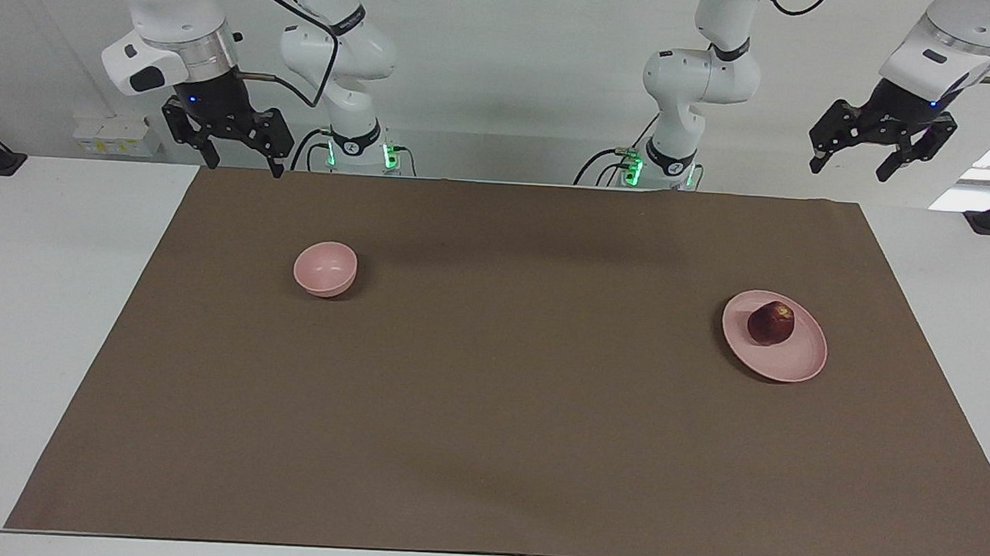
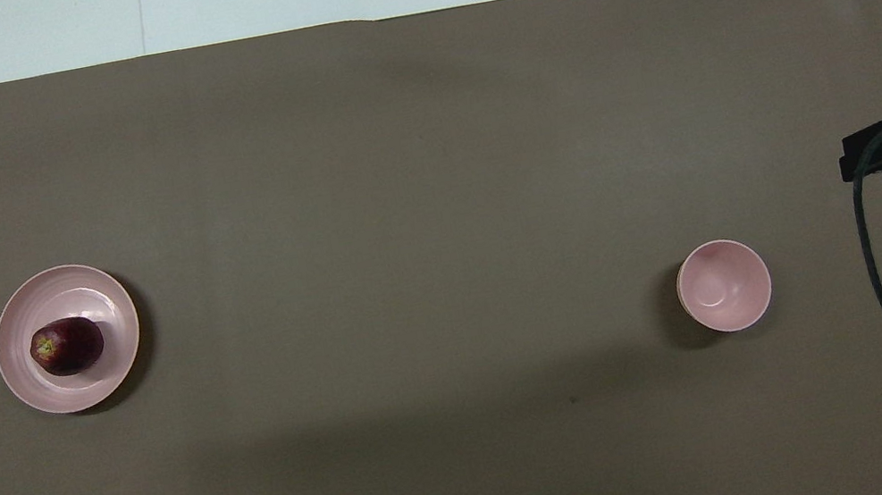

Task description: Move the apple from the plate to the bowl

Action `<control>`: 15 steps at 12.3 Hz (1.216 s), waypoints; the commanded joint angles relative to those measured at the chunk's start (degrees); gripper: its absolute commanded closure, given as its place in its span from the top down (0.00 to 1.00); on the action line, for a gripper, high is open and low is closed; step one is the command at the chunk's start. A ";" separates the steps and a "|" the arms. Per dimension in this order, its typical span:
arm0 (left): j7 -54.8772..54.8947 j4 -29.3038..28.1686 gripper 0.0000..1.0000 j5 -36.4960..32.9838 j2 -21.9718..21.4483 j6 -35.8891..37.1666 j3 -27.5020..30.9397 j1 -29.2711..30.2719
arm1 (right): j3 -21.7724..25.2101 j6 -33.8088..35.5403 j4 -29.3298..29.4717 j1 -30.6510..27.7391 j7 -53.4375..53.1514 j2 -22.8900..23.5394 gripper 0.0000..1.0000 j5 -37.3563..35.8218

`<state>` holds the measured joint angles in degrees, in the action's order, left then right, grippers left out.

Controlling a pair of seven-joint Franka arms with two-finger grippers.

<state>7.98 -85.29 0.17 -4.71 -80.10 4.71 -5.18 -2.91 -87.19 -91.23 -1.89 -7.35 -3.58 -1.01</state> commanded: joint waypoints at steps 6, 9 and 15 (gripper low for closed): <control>-0.85 0.22 1.00 0.62 -0.38 -0.23 -0.85 -0.01 | -0.16 0.61 0.44 -0.84 1.38 -0.03 1.00 1.44; 1.07 -5.92 1.00 0.62 -1.88 -7.23 -0.32 0.52 | -0.25 0.61 0.53 -0.75 1.81 0.06 1.00 1.44; 6.88 -21.37 1.00 0.62 -1.44 -23.65 -0.23 3.33 | -0.34 -5.01 -10.45 0.30 0.33 -4.16 1.00 4.69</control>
<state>13.42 -100.05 0.44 -4.63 -97.34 4.75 -2.60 -3.17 -89.80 -97.16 -1.64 -7.35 -5.86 1.84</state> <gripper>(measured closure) 0.000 0.000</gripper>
